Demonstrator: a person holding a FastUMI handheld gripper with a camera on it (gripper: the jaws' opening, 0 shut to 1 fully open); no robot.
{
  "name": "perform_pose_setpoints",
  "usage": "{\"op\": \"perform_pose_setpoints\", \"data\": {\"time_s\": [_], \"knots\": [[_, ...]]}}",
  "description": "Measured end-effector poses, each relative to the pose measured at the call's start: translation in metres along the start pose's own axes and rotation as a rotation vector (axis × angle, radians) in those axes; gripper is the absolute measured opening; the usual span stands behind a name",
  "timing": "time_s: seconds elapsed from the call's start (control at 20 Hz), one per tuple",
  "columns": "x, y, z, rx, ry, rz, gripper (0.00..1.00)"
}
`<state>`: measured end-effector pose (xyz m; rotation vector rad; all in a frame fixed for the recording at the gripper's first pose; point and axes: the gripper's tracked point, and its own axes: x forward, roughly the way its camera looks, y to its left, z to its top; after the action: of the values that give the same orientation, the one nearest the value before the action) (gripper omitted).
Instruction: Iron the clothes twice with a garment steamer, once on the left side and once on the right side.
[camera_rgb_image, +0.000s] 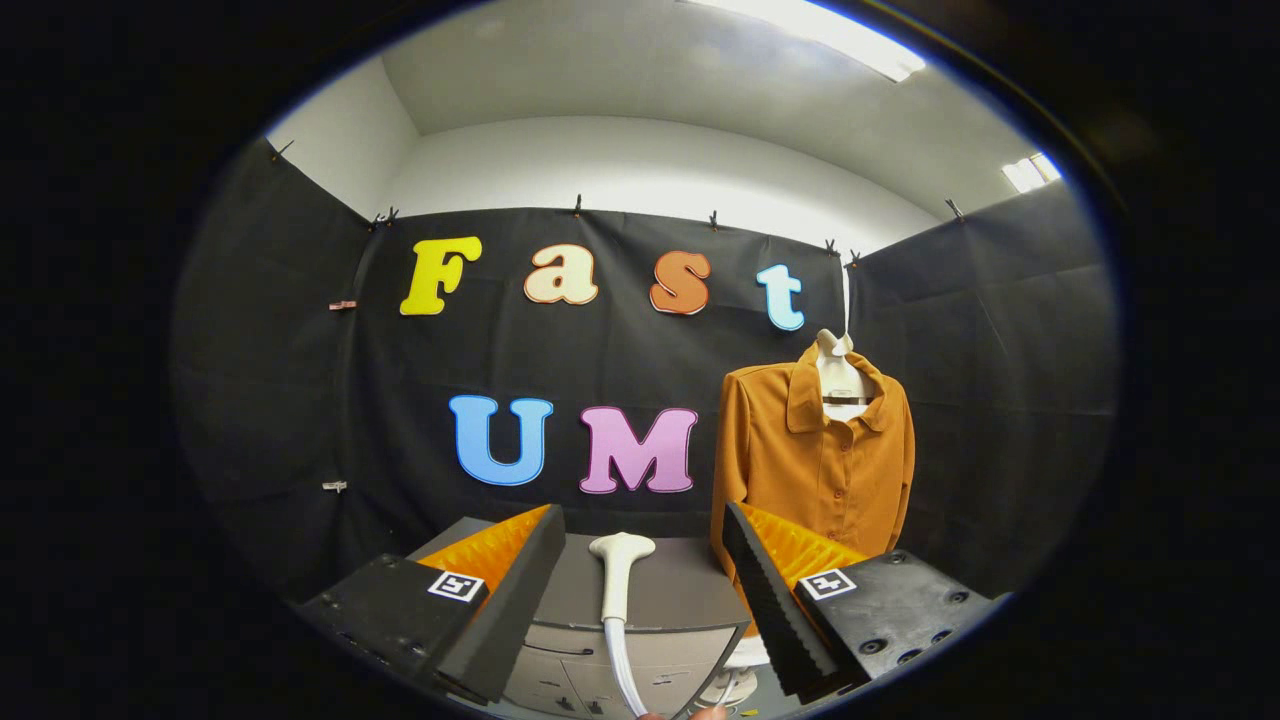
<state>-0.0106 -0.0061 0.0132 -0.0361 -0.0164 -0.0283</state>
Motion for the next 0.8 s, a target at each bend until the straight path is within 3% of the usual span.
{"op": "perform_pose_setpoints", "data": {"time_s": [0.4, 0.6, 0.8], "knots": [[0.007, 0.005, -0.023, 0.014, 0.079, -0.006, 0.99], [0.035, 0.009, -0.059, 0.011, 0.201, 0.005, 0.98], [0.073, 0.016, -0.121, 0.002, 0.407, 0.021, 0.99]]}}
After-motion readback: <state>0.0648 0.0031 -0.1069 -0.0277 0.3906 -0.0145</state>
